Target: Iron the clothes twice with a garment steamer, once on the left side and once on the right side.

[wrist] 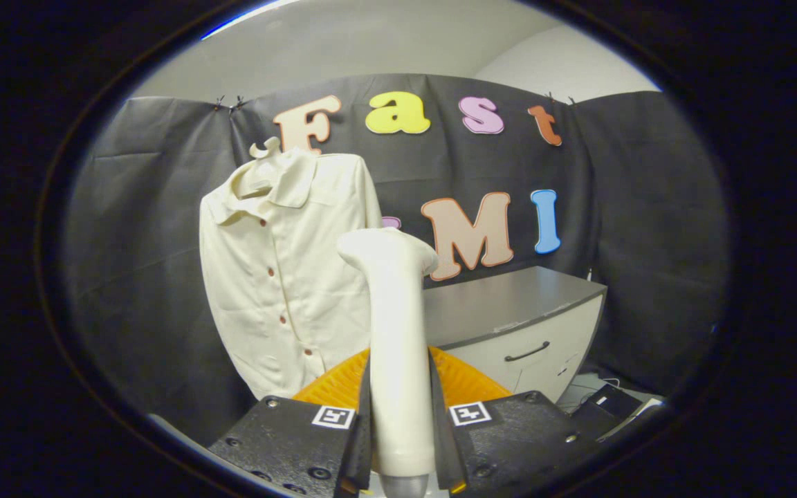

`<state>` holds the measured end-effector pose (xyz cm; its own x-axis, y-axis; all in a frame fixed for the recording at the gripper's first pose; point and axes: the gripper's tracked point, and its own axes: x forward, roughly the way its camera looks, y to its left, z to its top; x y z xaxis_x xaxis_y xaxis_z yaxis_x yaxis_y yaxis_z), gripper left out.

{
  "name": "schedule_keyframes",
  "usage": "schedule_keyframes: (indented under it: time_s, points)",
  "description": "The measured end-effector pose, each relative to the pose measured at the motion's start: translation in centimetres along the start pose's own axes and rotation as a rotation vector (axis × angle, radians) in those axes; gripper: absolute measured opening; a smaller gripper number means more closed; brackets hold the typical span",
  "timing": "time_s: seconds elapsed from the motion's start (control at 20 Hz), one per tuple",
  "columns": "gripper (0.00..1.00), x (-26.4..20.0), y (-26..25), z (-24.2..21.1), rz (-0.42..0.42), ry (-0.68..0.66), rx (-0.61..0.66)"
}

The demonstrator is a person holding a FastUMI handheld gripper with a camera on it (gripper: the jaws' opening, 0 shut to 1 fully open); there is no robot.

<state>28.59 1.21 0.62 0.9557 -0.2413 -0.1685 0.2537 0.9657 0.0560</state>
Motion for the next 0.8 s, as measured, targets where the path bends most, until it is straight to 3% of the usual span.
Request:
schedule_keyframes:
  time_s: [0.15,0.45,0.6,0.8]
  points:
    - [0.36,-1.0,3.3,-0.2,0.002,0.002,0.024]
    - [0.35,0.4,9.0,-1.5,0.038,0.026,-0.044]
    - [0.35,2.3,12.8,-1.1,0.103,-0.004,0.002]
    - [0.35,4.7,18.9,0.1,0.188,-0.064,-0.049]
